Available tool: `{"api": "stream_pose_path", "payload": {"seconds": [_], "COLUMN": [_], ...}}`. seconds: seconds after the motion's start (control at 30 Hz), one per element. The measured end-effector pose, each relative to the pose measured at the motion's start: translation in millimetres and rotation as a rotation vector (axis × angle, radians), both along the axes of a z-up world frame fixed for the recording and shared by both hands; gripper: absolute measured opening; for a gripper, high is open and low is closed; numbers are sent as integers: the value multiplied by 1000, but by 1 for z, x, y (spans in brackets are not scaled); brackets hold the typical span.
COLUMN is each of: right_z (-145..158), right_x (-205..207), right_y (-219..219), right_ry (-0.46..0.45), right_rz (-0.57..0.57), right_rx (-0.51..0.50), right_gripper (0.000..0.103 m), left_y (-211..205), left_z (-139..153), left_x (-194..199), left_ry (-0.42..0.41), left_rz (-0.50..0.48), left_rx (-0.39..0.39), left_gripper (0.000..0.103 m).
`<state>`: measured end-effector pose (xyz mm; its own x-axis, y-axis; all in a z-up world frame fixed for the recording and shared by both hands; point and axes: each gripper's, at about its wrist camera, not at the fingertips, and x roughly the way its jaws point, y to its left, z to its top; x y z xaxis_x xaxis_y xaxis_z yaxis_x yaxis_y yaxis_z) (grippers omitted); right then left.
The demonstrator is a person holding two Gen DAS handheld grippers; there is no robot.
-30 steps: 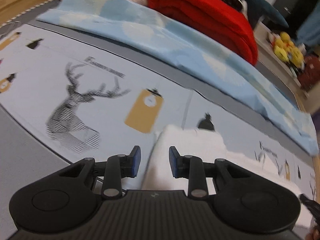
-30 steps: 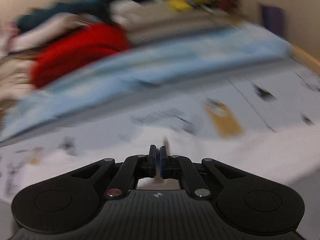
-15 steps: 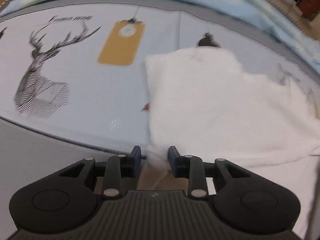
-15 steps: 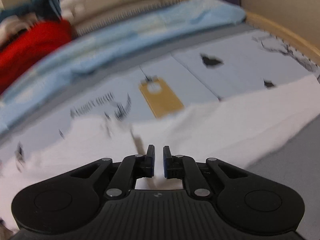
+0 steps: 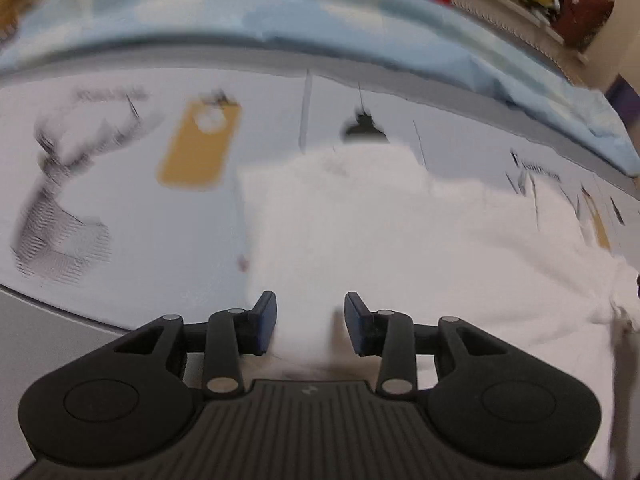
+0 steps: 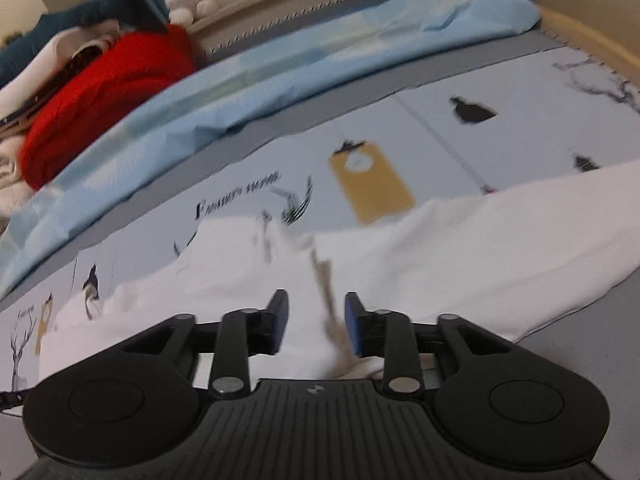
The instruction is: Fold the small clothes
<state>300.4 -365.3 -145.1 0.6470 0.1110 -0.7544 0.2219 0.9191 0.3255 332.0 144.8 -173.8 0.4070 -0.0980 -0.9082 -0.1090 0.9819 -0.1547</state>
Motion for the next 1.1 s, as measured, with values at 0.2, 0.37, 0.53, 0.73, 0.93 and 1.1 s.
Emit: {"api": "stream_pose_path", "payload": {"seconds": [0.2, 0.37, 0.53, 0.73, 0.93, 1.1], "right_z": [0, -18, -46, -81, -82, -29], "right_x": [-22, -49, -78, -93, -76, -52], "right_y": [-74, -159, -245, -287, -290, -242], "right_ry": [3, -3, -36, -89, -124, -220], "right_rz": [-178, -406, -685, -853, -843, -753], "right_rx": [10, 34, 80, 158, 69, -220], "right_gripper": [35, 26, 31, 39, 1, 1], "left_y": [-20, -50, -67, -64, -60, -43], "left_z": [16, 51, 46, 39, 38, 47], "left_x": [-1, -9, -9, -11, -14, -17], "left_ry": [9, -83, -66, -36, -34, -52], "left_rz": [-37, -91, -164, -156, -162, -128], "left_rx": [82, 64, 83, 59, 85, 84], "left_gripper": [42, 43, 43, 43, 43, 43]}}
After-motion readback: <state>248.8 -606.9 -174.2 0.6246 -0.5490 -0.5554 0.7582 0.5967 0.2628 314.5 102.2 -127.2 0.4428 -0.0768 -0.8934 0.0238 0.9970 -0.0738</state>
